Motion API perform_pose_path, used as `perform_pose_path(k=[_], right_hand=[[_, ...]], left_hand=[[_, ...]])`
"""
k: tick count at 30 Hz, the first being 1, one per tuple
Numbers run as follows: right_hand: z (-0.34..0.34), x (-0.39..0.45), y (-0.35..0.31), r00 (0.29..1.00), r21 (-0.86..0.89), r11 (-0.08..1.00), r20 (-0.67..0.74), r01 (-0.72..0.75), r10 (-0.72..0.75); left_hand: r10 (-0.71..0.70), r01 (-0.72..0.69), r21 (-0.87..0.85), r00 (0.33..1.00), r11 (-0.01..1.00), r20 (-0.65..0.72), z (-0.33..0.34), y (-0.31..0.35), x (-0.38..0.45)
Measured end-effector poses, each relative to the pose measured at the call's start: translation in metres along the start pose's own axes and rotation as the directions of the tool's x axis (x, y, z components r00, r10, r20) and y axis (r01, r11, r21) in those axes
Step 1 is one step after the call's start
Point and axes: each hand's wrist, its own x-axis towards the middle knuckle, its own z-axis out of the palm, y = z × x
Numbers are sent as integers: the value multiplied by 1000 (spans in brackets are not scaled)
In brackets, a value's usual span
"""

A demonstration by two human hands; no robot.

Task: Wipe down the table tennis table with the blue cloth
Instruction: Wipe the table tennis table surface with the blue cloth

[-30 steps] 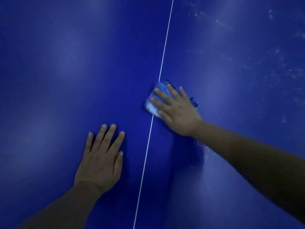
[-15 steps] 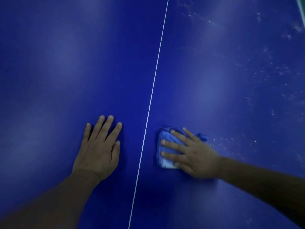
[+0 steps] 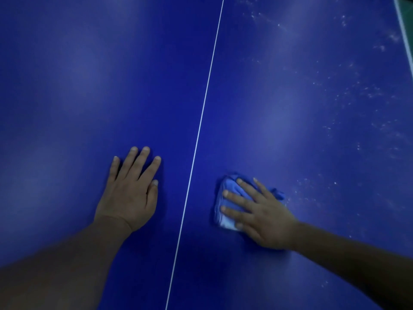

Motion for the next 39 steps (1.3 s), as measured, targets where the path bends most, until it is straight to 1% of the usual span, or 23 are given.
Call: perform_pose_path(k=[2, 4, 7, 8, 9, 10, 12, 14, 16, 19, 21, 23, 25, 27, 29, 31, 32, 34, 35, 36, 37, 38, 39], right_hand=[[-1, 16, 47, 999, -30, 999, -8, -34, 34], [-4, 42, 110, 899, 5, 903, -93, -429, 427], [-21, 69, 161, 366, 222, 366, -42, -904, 930], [-24, 80, 149, 281, 238, 277, -16, -931, 959], [-23, 91, 126, 322, 200, 324, -43, -925, 946], [-19, 101, 98, 479, 136, 489, -102, -862, 872], [-8, 109, 26, 866, 70, 870, -88, -488, 493], [-7, 109, 3, 981, 50, 983, -73, -178, 181], [-12, 125, 47, 948, 95, 952, -100, -292, 301], [-25, 159, 138, 674, 116, 682, -109, -722, 731], [-37, 183, 179, 526, 224, 522, -49, -823, 849], [-42, 214, 185, 572, 218, 564, -31, -797, 820], [-39, 235, 159, 798, 89, 803, -86, -590, 596], [-29, 218, 113, 988, -57, 989, -84, -137, 131], [-21, 175, 86, 959, -56, 957, -3, 284, -285], [-31, 158, 112, 898, -77, 895, 37, 440, -438], [-33, 163, 135, 926, -147, 916, -6, 374, -379], [-37, 180, 183, 983, -63, 988, -121, -143, 135], [-41, 186, 200, 875, 40, 885, -136, -464, 465], [-46, 189, 206, 682, 150, 692, -121, -706, 722], [-45, 184, 196, 553, 189, 562, -103, -805, 827], [-37, 174, 174, 549, 169, 562, -122, -810, 827], [-27, 161, 146, 660, 126, 679, -164, -723, 733]], left_hand=[[1, -1, -2, 1000, 1000, -3, 0, 0, 0], [4, -4, -1, 1000, 1000, -4, 0, 0, 1], [0, 0, 7, 1000, 1000, -6, -1, 1, 0], [2, -2, 6, 1000, 1000, -4, -1, 0, 1], [6, -6, 5, 1000, 1000, 1, -1, 0, 1], [7, -7, 9, 1000, 1000, 7, -1, 0, 1], [2, -3, 21, 1000, 1000, 16, 1, 0, 0], [2, -2, 22, 1000, 1000, 15, 1, -1, -1], [14, -14, 30, 1000, 999, 16, 3, 0, -2], [18, -18, 54, 1000, 998, -1, 3, 0, -3], [20, -20, 66, 1000, 998, 0, 3, 1, -1], [23, -23, 72, 1000, 997, -1, 3, 0, 0], [28, -28, 70, 1000, 997, -1, 2, -1, -1], [34, -33, 64, 999, 997, -5, 2, -1, 0], [36, -36, 57, 999, 998, -2, 1, -1, 0], [38, -38, 52, 999, 998, 0, 1, -1, 1], [38, -38, 51, 999, 998, -3, 1, -2, 1], [40, -39, 43, 999, 998, -6, 1, -2, 1], [40, -40, 39, 999, 998, -10, 1, -1, 0], [40, -39, 39, 999, 998, -17, 2, -1, 0], [40, -39, 40, 999, 998, -22, 2, -1, 0], [40, -39, 40, 999, 998, -23, 2, -1, 1], [39, -38, 36, 999, 999, -20, 2, -1, 1]])
